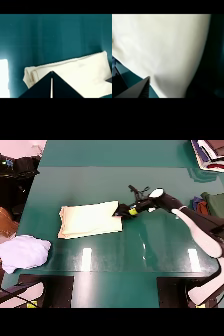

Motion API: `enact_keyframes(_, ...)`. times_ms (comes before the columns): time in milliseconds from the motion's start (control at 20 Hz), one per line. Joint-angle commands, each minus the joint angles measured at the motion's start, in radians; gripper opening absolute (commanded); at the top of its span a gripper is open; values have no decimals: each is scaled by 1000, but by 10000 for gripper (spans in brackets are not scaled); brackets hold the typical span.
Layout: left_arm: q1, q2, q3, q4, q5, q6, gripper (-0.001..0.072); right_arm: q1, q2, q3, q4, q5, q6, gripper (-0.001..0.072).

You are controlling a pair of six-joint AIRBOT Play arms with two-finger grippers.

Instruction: Fold the shirts.

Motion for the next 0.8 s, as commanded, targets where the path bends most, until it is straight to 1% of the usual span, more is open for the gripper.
enact_keyframes(0,0,-1,0,-16,-10,0,21,84,-108,133,29,-8,-8,338)
enact_keyframes(50,0,-1,0,-25,-10,0,21,92,-122,158,29,-9,-8,196)
enact_keyframes(100,-6,-1,0,-27,-9,0,20,95,-127,175,27,-12,-8,34)
enact_keyframes(150,-23,-1,0,-23,-8,0,20,92,-123,188,20,-19,-9,17)
enact_keyframes(250,-81,-1,0,-19,-2,0,20,61,-90,198,4,-43,-8,17)
enact_keyframes(350,-154,-1,0,-20,13,0,20,-16,-13,198,-51,-66,-7,16)
enact_keyframes(400,-193,-1,0,-20,22,0,20,-69,31,198,-84,-64,9,16)
enact_keyframes(500,-257,-1,0,-20,33,0,21,-208,126,198,-176,-60,70,17)
enact_keyframes(600,-308,-1,0,-22,48,0,21,-368,217,198,-304,-44,131,17)
enact_keyframes(700,-344,-1,0,-22,70,-1,21,-536,290,198,-396,-23,142,17)
enact_keyframes(750,-359,-1,0,-23,83,-2,21,-624,320,198,-407,-12,142,17)
